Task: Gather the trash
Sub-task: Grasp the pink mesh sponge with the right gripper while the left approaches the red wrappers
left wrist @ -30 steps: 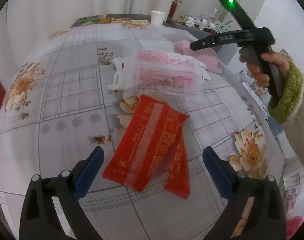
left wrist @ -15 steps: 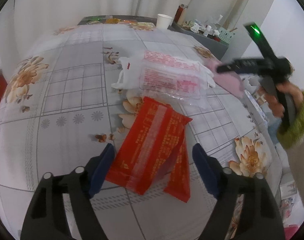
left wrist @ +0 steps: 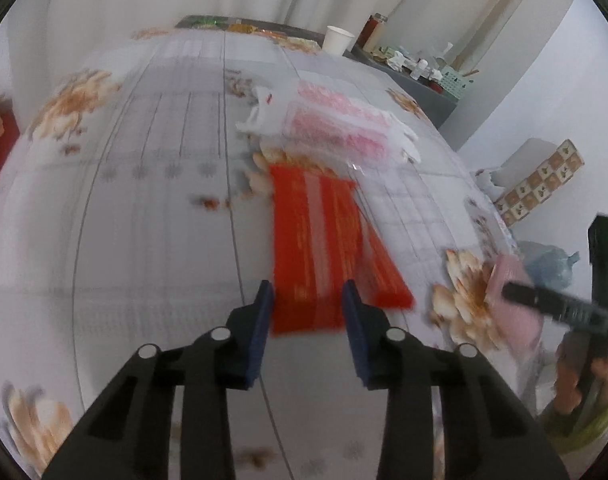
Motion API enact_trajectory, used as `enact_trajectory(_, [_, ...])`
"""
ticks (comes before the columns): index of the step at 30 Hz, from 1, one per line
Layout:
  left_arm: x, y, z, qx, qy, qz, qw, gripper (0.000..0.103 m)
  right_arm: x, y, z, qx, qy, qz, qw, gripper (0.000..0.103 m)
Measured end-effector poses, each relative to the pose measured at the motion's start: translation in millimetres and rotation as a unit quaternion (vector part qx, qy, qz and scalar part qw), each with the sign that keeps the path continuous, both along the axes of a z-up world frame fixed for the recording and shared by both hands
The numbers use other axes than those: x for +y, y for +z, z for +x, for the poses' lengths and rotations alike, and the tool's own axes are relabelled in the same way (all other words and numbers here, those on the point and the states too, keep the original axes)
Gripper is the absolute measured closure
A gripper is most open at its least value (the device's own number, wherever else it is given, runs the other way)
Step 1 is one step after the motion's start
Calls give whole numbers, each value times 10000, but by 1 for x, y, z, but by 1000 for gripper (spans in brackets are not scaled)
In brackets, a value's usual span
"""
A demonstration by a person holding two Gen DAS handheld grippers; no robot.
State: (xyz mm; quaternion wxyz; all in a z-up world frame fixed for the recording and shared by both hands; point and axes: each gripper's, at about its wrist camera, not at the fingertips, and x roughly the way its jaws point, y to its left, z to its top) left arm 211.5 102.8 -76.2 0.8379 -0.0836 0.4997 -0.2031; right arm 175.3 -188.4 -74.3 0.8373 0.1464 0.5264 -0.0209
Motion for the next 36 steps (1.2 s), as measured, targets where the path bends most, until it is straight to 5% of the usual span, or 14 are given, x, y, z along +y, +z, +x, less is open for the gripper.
enact_trajectory(8, [4,5,-42,166,-21,-321,9993,68,41,6,-34,-24,408,-28,9992,8])
enact_trajectory(15, [-3,24,-23,-77,155,-277,9995,8,39,19,-42,-337,363,113,9987,8])
enact_trajectory(25, [-32,12,30,226,222,-76,9995,6,34,22,-63,-687,704,-345,9946,8])
enact_trajectory(31, [-48,3,39,-49,55,451,9990,7,46,10,-64,-634,1146,-793,9882,8])
enact_trajectory(36, [-50,-1,37,-180,-18,623,9979,11,43,8,-63,-704,1192,-552,9888,8])
